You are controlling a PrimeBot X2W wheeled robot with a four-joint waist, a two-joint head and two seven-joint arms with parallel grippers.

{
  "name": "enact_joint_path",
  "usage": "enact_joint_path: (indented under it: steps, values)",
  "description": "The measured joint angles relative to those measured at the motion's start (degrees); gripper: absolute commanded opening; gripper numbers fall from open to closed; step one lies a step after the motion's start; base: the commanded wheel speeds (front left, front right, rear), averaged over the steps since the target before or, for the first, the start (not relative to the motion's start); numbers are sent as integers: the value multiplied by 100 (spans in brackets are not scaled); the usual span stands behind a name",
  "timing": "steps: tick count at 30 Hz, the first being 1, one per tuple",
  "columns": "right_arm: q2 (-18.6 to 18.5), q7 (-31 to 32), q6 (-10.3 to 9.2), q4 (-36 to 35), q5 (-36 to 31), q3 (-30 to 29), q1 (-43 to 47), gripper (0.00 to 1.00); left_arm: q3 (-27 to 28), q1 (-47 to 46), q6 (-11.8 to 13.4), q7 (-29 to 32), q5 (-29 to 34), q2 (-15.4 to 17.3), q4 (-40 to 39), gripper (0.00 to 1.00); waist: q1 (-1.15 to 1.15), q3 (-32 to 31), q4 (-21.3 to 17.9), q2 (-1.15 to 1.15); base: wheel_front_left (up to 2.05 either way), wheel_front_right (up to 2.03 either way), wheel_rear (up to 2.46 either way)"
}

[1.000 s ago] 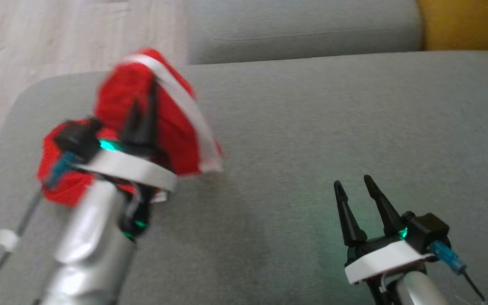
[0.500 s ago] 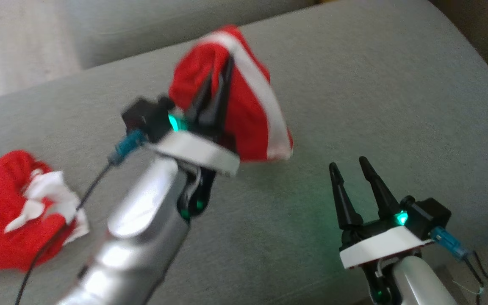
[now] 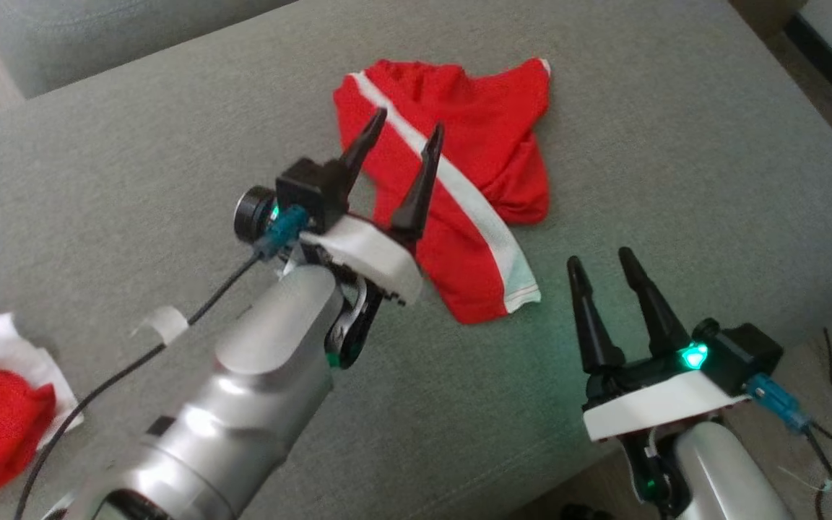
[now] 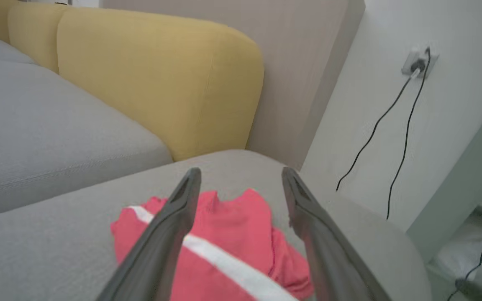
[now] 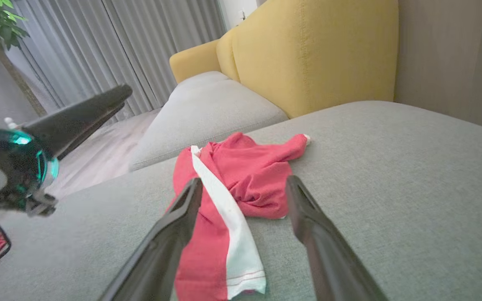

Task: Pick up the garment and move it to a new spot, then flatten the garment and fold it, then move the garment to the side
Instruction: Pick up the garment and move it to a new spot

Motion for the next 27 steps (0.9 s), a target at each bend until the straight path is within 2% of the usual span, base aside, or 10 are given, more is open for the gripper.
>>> enact_joint_path:
  steps: [3, 7, 13, 21, 24, 27]
  values:
    - [1, 0, 0, -5, -1, -121, -1, 100, -43, 131, -19, 0, 188, 12, 125, 100, -1, 32, 112, 0, 0, 0, 0]
    - [0, 0, 0, 2, -14, -270, -2, 100, 248, 297, -16, 0, 578, 12, -91, 100, 0, 11, 375, 0, 0, 0, 0]
    - [1, 0, 0, 67, -144, -463, 5, 100, 725, 605, -113, -1, 1304, 293, -691, 100, -1, -207, 874, 0, 0, 0, 0]
    - [2, -1, 0, 125, -313, -646, 148, 100, 1220, 2195, -48, -1, 1768, 925, -1457, 100, -2, -667, 1598, 0, 0, 0, 0]
    - [2, -5, 0, 140, -313, -851, 415, 100, 1418, 2874, 153, -1, 1853, 939, -1768, 100, -2, -830, 1959, 0, 0, 0, 0]
    - [3, -5, 0, 180, -313, -872, 554, 100, 1493, 3239, 193, -1, 2043, 892, -1974, 100, -2, -919, 2175, 0, 0, 0, 0]
